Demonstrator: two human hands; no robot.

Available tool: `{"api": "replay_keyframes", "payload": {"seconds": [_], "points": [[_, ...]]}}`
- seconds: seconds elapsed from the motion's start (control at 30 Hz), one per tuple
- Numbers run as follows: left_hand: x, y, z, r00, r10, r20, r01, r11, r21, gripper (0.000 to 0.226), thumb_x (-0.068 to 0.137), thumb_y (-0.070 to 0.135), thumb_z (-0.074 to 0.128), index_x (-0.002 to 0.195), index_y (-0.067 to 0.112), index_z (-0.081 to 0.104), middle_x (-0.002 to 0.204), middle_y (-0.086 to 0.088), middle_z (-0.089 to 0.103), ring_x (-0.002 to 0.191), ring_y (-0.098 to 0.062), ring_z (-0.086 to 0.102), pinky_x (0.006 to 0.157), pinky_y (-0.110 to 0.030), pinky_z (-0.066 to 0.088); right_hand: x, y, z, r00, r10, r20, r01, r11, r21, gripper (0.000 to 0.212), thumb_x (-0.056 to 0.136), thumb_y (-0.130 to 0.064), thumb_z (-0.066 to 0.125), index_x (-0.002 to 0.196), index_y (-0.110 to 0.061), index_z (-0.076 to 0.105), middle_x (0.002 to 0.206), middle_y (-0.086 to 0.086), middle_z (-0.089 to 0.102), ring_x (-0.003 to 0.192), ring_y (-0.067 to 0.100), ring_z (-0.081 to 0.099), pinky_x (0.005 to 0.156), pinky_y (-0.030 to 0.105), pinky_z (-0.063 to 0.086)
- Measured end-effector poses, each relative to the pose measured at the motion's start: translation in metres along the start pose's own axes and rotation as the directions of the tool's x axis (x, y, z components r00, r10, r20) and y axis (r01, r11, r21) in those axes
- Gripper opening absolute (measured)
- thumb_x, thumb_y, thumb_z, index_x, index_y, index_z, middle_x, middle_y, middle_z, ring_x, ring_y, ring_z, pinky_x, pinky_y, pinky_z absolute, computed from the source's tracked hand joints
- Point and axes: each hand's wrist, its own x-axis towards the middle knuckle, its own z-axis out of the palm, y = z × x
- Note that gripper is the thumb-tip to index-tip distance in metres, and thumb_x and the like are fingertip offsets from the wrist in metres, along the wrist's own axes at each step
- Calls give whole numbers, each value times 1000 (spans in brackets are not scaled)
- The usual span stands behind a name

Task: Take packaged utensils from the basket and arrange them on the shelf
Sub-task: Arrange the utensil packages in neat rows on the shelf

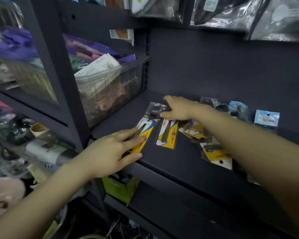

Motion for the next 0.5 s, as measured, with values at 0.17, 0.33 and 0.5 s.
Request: {"api": "replay_keyframes", "payload": {"seconds": [0.17, 0.33, 0.5], "points": [[45, -12, -4, 978, -181, 105, 179, 984, 22, 88, 70, 69, 5, 144, 25, 22, 157, -6, 8, 144, -18, 14, 114, -22, 9, 26, 19, -2, 988, 143, 52, -142, 990, -20, 70, 85, -51, 55, 135, -6, 38, 138, 18, 45, 126, 34, 44, 100, 38, 40], [95, -35, -6, 959, -253, 128, 235, 962, 139, 49, 98, 32, 28, 144, 14, 22, 155, -14, 12, 143, -28, 14, 117, -30, 9, 38, 34, -11, 983, 182, -8, -177, 966, 188, 11, 85, -7, 56, 95, -7, 59, 94, 14, 55, 87, 22, 52, 67, 26, 42], [122, -45, -5, 961, -246, 124, 244, 969, 33, 44, 97, 15, 32, 141, 10, 29, 153, -13, 22, 140, -26, 25, 115, -31, 20, 63, 41, -5, 958, 286, -12, -233, 803, 549, 31, 84, 4, 52, 61, -14, 47, 63, 6, 48, 54, 15, 45, 53, 22, 41]]}}
